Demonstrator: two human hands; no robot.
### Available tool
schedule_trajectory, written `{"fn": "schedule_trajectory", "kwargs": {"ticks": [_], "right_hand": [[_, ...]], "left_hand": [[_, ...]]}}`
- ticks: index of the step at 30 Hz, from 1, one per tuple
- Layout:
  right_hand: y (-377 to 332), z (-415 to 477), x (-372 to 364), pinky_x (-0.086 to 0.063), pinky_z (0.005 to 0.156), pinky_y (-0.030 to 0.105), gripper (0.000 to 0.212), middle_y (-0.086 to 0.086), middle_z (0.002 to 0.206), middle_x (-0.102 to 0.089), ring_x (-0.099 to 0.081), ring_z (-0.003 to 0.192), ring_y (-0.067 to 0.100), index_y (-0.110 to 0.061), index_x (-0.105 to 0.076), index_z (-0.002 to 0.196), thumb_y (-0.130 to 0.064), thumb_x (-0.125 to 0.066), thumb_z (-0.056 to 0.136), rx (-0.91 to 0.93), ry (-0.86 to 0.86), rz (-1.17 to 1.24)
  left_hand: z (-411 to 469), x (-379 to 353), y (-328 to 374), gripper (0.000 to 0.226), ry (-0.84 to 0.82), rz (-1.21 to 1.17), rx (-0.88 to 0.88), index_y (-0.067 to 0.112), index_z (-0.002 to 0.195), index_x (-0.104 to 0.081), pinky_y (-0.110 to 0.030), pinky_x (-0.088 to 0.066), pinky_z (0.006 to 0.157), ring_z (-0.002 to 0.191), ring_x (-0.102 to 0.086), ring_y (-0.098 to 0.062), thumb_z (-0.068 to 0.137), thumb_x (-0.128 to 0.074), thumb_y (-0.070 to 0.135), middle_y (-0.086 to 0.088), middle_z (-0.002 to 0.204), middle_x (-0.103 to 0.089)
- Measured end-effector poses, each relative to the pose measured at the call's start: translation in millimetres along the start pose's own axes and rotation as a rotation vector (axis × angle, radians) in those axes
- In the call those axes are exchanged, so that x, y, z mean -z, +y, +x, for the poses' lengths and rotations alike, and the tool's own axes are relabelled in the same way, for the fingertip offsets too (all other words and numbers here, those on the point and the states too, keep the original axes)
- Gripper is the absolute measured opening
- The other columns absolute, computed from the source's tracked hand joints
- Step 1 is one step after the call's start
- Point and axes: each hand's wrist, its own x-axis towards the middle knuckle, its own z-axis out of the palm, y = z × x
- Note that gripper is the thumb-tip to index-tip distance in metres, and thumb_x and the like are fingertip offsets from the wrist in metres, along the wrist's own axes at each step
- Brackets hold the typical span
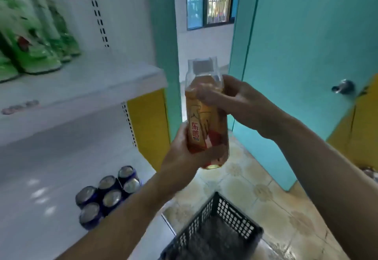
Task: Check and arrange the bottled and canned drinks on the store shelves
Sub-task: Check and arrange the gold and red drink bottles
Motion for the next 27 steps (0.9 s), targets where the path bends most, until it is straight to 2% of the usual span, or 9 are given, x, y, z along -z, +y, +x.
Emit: {"fn": "schedule_trajectory", "kwargs": {"ticks": [4,7,10,11,13,16,19,22,27], "right_hand": [[113.2,1.9,38.2,-0.058,0.092,0.039,0.067,-0.011,0.107,-0.072,-0.068,0.100,0.009,-0.028,-0.067,0.115,-0.073,-0.076,0.066,-0.147,-0.095,-0.093],[187.6,-4.6,38.6,-0.056,0.092,0.042,0.083,-0.007,0.106,-0.074,-0.069,0.099,0.015,-0.027,-0.069,0.115,-0.080,-0.071,0.052,-0.273,-0.155,-0.197],[272.1,-22.5,20.9,-0.054,0.077,0.034,0.062,-0.007,0.089,-0.072,-0.067,0.085,0.013,-0.022,-0.071,0.101,-0.069,-0.079,0.062,-0.393,-0.248,-0.283],[301.3,-31.5,11.3,-0.052,0.075,0.035,0.057,-0.005,0.089,-0.072,-0.067,0.084,0.016,-0.021,-0.071,0.100,-0.066,-0.080,0.066,-0.415,-0.269,-0.337],[359.1,-52.7,-12.1,-0.051,0.072,0.033,0.056,-0.004,0.097,-0.072,-0.066,0.087,0.018,-0.024,-0.070,0.107,-0.066,-0.078,0.070,-0.448,-0.331,-0.431],[451.4,-85.3,-52.7,-0.041,0.064,0.029,0.059,-0.007,0.115,-0.067,-0.064,0.094,0.018,-0.029,-0.063,0.125,-0.063,-0.074,0.077,-0.487,-0.404,-0.558],[544.5,-112.4,-97.5,-0.046,0.070,0.027,0.060,-0.009,0.125,-0.064,-0.064,0.101,0.017,-0.029,-0.060,0.133,-0.060,-0.072,0.083,-0.512,-0.458,-0.595],[626.8,-135.9,-152.3,-0.055,0.078,0.034,0.053,-0.005,0.122,-0.064,-0.066,0.099,0.022,-0.028,-0.060,0.132,-0.057,-0.067,0.088,-0.504,-0.560,-0.634],[725.1,-173.6,-237.6,-0.049,0.083,0.040,0.040,0.009,0.119,-0.060,-0.065,0.103,0.037,-0.014,-0.057,0.119,-0.046,-0.059,0.095,-0.516,-0.743,-0.723]], "left_hand": [[35.4,-64.2,-100.3,0.064,0.058,0.021,0.201,0.019,0.120,-0.050,-0.025,-0.058,0.074,0.089,-0.071,-0.014,0.071,-0.085,-0.001,-0.007,0.102,-0.071],[41.0,-91.5,-174.1,0.070,0.068,0.093,0.324,0.021,0.124,-0.048,-0.036,-0.059,0.084,0.098,-0.071,-0.022,0.067,-0.087,0.011,-0.008,0.107,-0.071],[40.7,-116.6,-246.2,0.070,-0.008,0.185,0.506,0.032,0.130,-0.046,-0.026,-0.053,0.088,0.103,-0.066,-0.006,0.075,-0.087,0.019,0.008,0.116,-0.067],[40.8,-122.5,-271.2,0.071,-0.024,0.224,0.552,0.035,0.134,-0.044,-0.026,-0.051,0.091,0.107,-0.062,-0.002,0.077,-0.086,0.023,0.013,0.121,-0.063],[38.7,-128.6,-324.5,0.075,-0.014,0.334,0.634,0.032,0.142,-0.040,-0.029,-0.046,0.098,0.115,-0.055,-0.003,0.080,-0.082,0.034,0.016,0.131,-0.055],[28.7,-130.2,-405.5,0.063,0.008,0.498,0.808,0.027,0.142,-0.044,-0.033,-0.044,0.101,0.120,-0.052,-0.010,0.087,-0.072,0.040,0.009,0.139,-0.052],[11.4,-132.2,-482.2,0.055,-0.029,0.562,0.937,0.025,0.140,-0.048,-0.034,-0.045,0.102,0.120,-0.055,-0.013,0.091,-0.067,0.040,0.006,0.138,-0.053],[-4.2,-134.8,-554.0,0.052,-0.050,0.583,1.015,0.023,0.138,-0.050,-0.037,-0.047,0.101,0.116,-0.058,-0.015,0.091,-0.066,0.040,0.005,0.133,-0.058],[-22.4,-134.4,-644.7,0.047,-0.100,0.641,1.083,0.025,0.134,-0.052,-0.038,-0.047,0.099,0.114,-0.059,-0.015,0.092,-0.063,0.043,0.008,0.127,-0.060]]}}
